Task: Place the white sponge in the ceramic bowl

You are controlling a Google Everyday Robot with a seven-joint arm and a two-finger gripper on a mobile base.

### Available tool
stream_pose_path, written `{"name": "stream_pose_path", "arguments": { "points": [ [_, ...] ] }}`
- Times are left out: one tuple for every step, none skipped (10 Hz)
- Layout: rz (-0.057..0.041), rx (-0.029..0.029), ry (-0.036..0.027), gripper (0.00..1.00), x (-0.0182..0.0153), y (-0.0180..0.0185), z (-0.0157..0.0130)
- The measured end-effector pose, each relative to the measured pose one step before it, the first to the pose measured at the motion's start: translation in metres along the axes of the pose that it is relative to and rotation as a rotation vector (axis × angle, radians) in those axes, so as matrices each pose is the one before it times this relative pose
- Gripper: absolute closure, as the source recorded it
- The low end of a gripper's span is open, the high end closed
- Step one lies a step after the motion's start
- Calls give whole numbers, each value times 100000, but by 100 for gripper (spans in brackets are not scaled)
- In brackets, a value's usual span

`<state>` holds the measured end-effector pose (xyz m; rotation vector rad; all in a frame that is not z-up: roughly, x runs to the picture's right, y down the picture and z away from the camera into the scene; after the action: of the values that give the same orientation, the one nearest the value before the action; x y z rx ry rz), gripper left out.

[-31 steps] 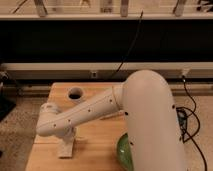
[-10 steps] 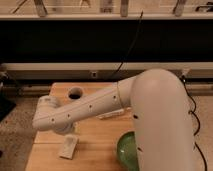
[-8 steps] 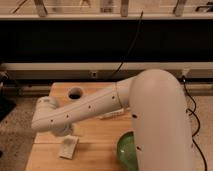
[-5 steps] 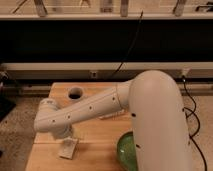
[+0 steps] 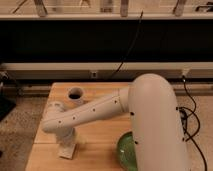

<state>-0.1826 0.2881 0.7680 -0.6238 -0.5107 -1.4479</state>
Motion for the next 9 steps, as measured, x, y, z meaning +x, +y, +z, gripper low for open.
{"name": "stream_pose_path", "arguments": {
  "points": [
    [139, 17, -632, 20, -84, 102, 323],
    [17, 122, -434, 20, -68, -7, 233],
    [-106, -122, -339, 26, -95, -11, 227],
    [-109, -140, -218, 34, -76, 20, 152],
    [-98, 140, -121, 42, -55, -68, 67],
    [-110, 14, -87, 55, -58, -34, 40],
    [-119, -76, 36, 66, -58, -6, 1],
    [-122, 24, 138, 73, -54, -24, -54],
    [150, 188, 336, 85, -60, 69, -166]
  ]
}}
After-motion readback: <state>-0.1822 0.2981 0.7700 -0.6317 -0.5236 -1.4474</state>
